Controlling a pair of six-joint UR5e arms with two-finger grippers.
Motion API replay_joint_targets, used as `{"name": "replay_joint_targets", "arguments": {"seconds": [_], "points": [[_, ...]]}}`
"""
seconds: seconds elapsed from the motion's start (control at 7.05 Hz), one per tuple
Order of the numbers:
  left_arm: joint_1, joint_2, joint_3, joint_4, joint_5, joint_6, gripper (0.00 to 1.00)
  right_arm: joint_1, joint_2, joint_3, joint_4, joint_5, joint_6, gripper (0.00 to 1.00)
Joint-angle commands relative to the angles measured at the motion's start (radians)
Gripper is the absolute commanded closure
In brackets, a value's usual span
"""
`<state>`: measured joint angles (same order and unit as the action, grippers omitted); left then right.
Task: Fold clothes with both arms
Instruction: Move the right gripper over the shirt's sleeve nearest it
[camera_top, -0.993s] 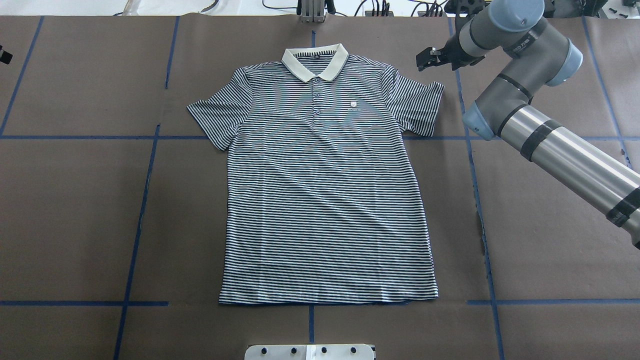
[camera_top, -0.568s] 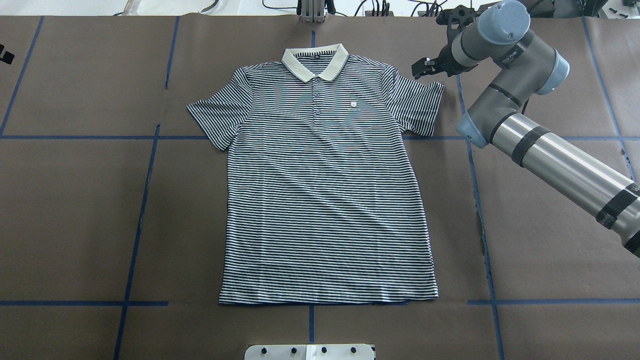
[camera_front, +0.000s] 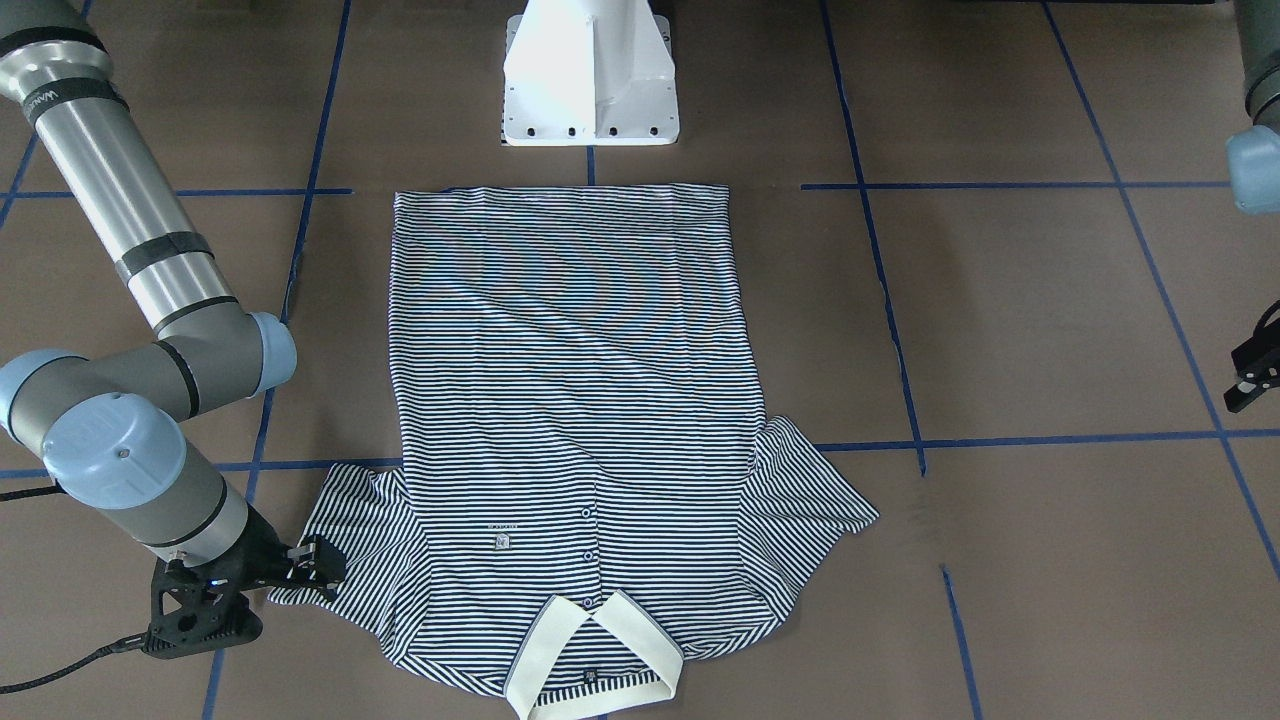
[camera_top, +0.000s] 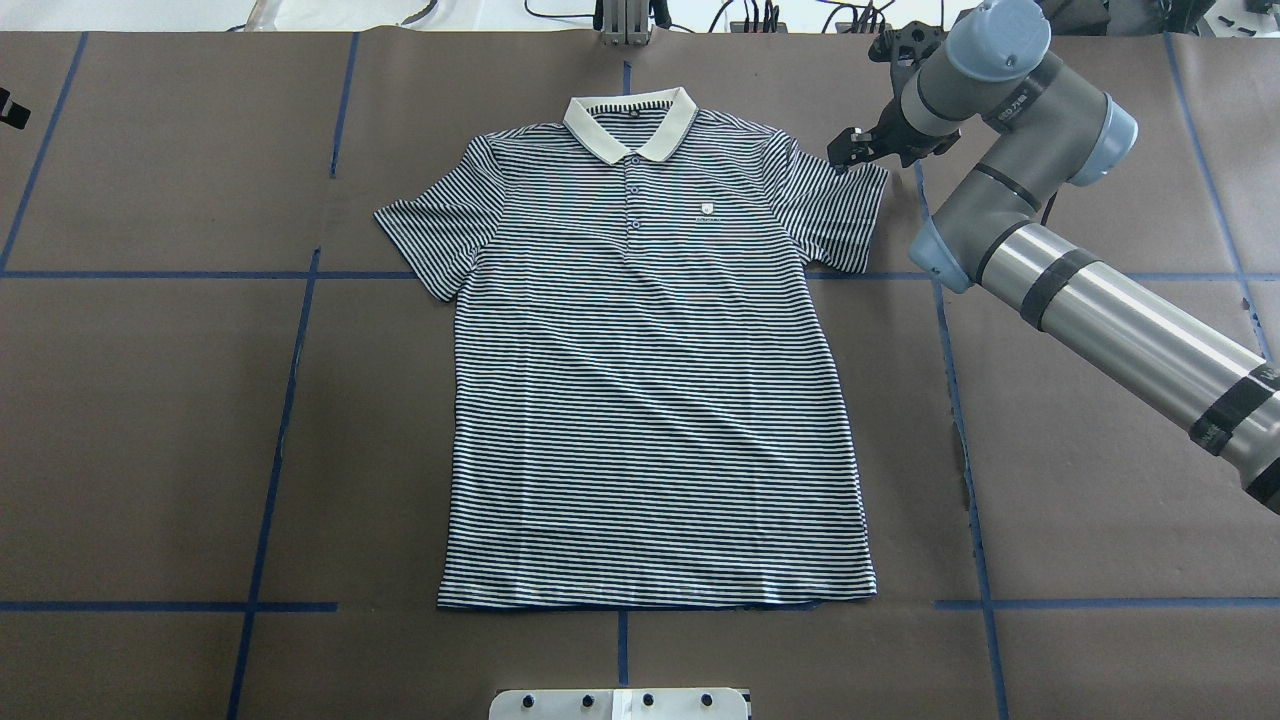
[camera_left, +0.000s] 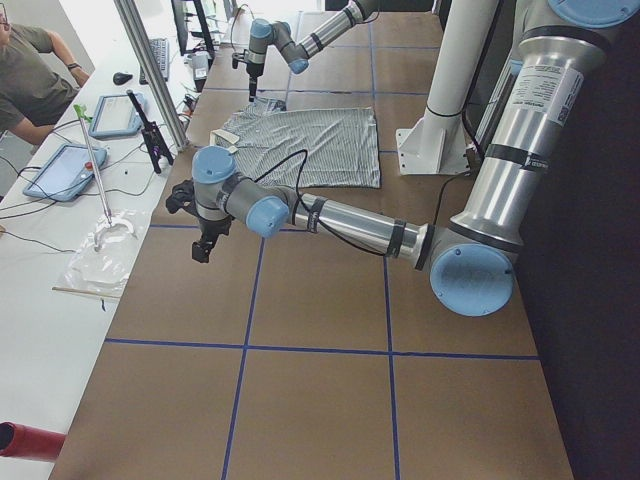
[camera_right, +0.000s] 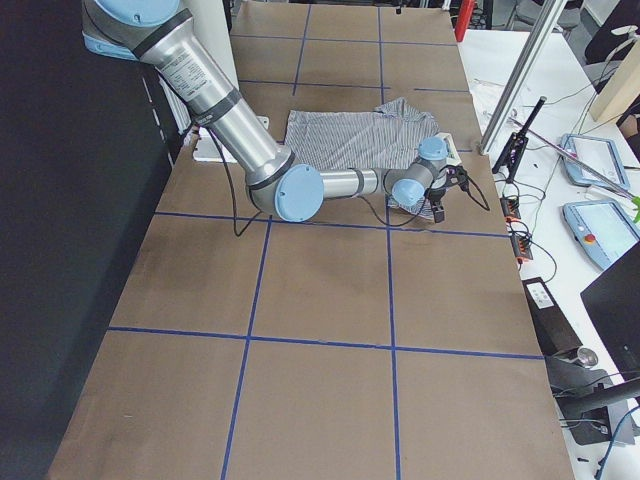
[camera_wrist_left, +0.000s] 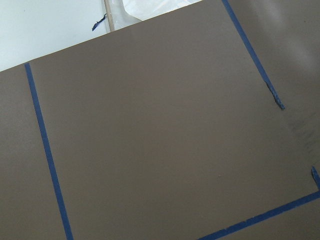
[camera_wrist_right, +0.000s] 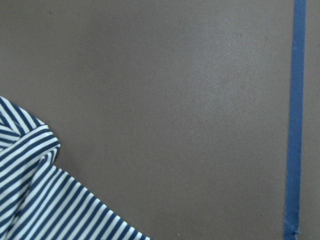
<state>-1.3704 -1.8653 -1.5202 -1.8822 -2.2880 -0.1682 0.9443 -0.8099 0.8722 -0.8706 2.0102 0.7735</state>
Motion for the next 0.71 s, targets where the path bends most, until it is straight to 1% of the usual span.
{"name": "replay_joint_targets", "arguments": {"seconds": [0.0, 0.14, 0.43, 0.57], "points": [[0.001, 0.000, -0.002, 0.000, -0.001, -0.005, 0.00, -0.001, 0.003, 0.007, -0.024, 0.007, -0.005, 0.40], [0.001, 0.000, -0.002, 0.000, -0.001, -0.007, 0.00, -0.001, 0.002, 0.005, -0.024, 0.007, -0.008, 0.54], [0.001, 0.000, -0.003, 0.000, -0.001, -0.007, 0.00, -0.001, -0.002, 0.005, -0.024, 0.007, -0.025, 0.54], [0.001, 0.000, -0.003, 0.000, -0.001, -0.007, 0.00, -0.001, -0.002, 0.005, -0.025, 0.007, -0.025, 0.62]]}}
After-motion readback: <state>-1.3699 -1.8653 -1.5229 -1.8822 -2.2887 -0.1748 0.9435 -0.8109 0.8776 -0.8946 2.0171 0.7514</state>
